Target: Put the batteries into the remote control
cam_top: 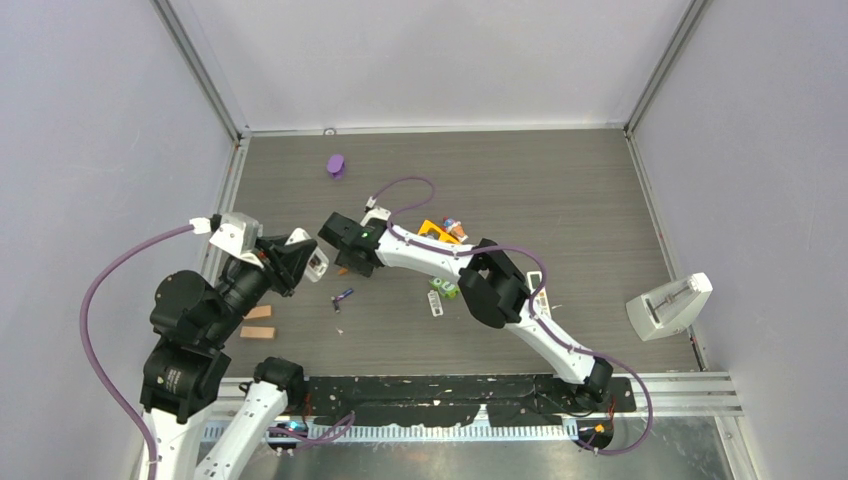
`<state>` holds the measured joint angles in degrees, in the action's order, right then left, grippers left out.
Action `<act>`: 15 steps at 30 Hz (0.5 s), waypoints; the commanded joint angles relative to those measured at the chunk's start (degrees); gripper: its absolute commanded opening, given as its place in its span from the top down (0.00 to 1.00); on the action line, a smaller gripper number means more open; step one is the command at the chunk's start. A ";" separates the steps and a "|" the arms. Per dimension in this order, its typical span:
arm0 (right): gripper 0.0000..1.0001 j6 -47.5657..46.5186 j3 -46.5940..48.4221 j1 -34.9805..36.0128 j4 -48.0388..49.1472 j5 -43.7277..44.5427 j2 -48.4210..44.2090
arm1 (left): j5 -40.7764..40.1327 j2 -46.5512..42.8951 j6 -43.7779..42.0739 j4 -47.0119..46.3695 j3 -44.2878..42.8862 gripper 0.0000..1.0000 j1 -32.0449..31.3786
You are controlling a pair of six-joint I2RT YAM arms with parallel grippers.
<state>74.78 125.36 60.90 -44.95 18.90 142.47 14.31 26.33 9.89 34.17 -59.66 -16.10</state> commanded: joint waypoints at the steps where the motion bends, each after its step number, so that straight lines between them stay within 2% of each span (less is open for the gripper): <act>1: 0.57 -0.26 2.65 -0.08 0.74 2.44 2.97 | -2.03 -0.87 0.04 -2.34 -0.90 1.00 0.19; 8: 0.60 -6.44 2.81 0.01 2.69 3.48 3.45 | -4.70 -1.39 0.47 -2.75 -1.00 1.00 0.18; 15: 0.62 -17.85 3.79 1.10 3.04 7.95 5.24 | -12.75 -4.36 1.92 -5.27 -1.35 1.00 0.15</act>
<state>65.14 128.25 61.19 -41.30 21.21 144.97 7.38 24.05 10.52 33.98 -59.66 -16.10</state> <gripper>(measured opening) 0.384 0.266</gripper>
